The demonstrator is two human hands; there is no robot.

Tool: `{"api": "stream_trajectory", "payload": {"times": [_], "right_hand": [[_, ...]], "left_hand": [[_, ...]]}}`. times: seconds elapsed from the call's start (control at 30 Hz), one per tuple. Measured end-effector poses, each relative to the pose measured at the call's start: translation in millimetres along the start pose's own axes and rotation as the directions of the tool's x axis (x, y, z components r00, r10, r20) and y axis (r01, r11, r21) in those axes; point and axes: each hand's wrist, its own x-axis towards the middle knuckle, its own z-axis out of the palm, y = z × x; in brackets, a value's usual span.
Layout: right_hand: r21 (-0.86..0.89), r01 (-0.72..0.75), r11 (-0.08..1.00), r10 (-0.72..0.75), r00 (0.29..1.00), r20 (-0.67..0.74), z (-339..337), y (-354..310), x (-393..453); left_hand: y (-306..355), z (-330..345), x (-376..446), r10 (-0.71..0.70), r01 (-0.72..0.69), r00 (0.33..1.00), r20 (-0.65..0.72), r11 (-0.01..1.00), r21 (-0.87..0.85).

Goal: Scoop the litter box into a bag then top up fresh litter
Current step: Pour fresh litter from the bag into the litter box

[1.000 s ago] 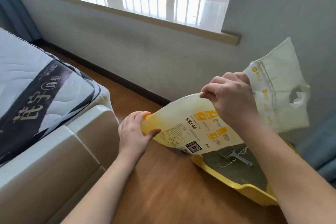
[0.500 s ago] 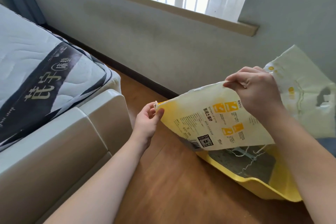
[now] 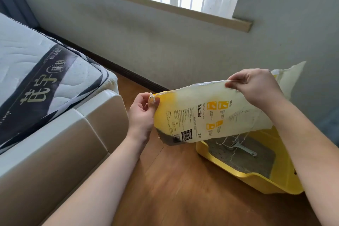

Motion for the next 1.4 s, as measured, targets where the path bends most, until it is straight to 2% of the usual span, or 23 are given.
{"api": "stream_trajectory", "payload": {"times": [0.17, 0.57, 1.4], "right_hand": [[0.007, -0.114, 0.993, 0.113, 0.988, 0.104, -7, 7, -3], [-0.031, -0.217, 0.976, 0.216, 0.932, 0.292, -23, 15, -3], [-0.059, -0.298, 0.953, 0.300, 0.894, 0.333, -19, 56, -26]], "left_hand": [[11, 2, -9, 0.002, -0.002, 0.999, 0.048, 1.000, 0.010], [22, 16, -14, 0.037, -0.040, 0.997, 0.067, 0.998, 0.055], [26, 54, -19, 0.151, -0.170, 0.979, 0.139, 0.976, 0.137]]}}
